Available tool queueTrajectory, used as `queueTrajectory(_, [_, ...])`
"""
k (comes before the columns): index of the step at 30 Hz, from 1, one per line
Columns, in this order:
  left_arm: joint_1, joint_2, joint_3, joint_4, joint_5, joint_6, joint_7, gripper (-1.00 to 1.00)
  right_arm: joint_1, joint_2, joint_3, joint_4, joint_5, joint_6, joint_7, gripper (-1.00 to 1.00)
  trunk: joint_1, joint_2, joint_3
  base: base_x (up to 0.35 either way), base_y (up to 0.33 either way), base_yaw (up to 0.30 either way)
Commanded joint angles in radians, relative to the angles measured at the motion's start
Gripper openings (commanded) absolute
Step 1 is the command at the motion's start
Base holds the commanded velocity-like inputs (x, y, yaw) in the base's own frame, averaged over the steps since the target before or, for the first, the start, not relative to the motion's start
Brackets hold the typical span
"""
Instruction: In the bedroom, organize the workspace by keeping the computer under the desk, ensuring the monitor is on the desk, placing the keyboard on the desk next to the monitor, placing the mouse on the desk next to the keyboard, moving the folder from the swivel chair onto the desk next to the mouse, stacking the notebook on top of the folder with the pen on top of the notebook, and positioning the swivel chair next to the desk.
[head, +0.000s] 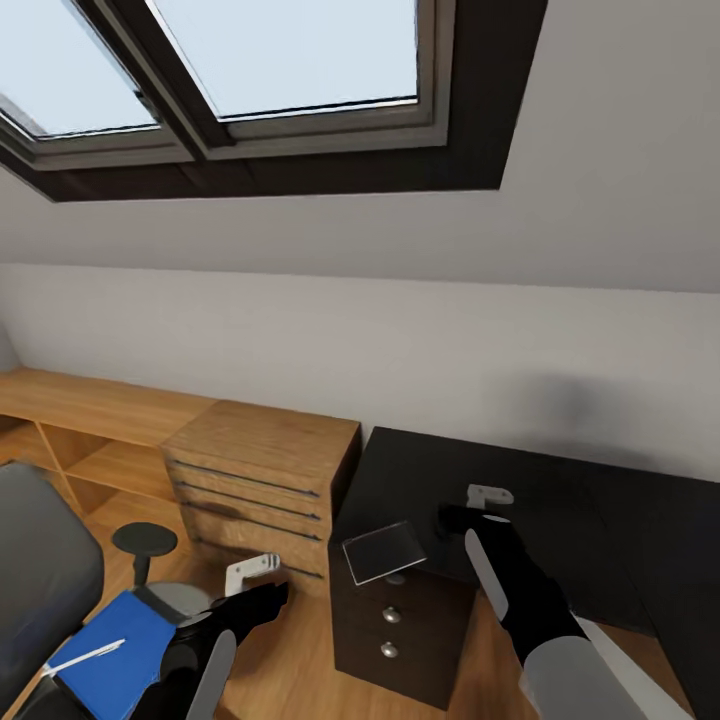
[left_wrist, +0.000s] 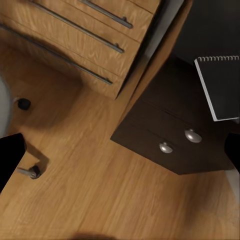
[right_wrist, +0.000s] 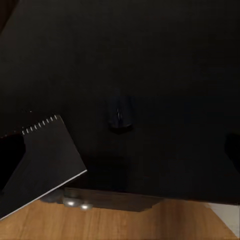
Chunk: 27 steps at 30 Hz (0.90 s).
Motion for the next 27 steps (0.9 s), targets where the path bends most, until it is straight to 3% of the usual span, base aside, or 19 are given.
queueTrajectory(1, [-0.001, 0.0, -0.001, -0.001, 0.011, 0.004, 0.009, 1.0, -0.001, 0.0, 0.003, -0.001, -0.011, 0.003, -0.009, 1.0, 0.001, -0.002, -0.002, 0.339, 0.0, 0.004])
queueTrajectory(17, [-0.001, 0.0, -0.001, -0.001, 0.011, 0.003, 0.009, 1.0, 0.002, -0.003, 0.006, 0.014, 0.015, 0.001, -0.009, 1.0, 0.001, -0.002, -0.002, 0.334, 0.0, 0.001])
queueTrajectory(18, [-0.001, 0.0, -0.001, -0.001, 0.011, 0.004, 0.009, 1.0, 0.002, -0.003, 0.012, 0.029, 0.016, 0.001, -0.009, 1.0, 0.001, -0.002, -0.002, 0.187, 0.0, 0.0])
queueTrajectory(19, [-0.001, 0.0, -0.001, -0.001, 0.01, 0.005, 0.009, 1.0, 0.001, -0.002, 0.053, 0.106, 0.019, -0.004, -0.008, 1.0, 0.001, -0.002, -0.002, 0.049, 0.0, 0.0])
queueTrajectory(22, [-0.001, 0.0, -0.001, -0.001, 0.01, 0.005, 0.009, 1.0, 0.0, -0.002, 0.083, 0.15, 0.021, -0.041, -0.008, 1.0, 0.001, -0.002, -0.002, 0.022, 0.0, 0.0])
queueTrajectory(27, [-0.001, 0.0, -0.001, -0.002, 0.012, 0.005, 0.009, 1.0, -0.004, -0.004, 0.091, 0.207, 0.022, -0.057, -0.008, 1.0, 0.001, -0.002, -0.002, 0.005, 0.0, 0.0])
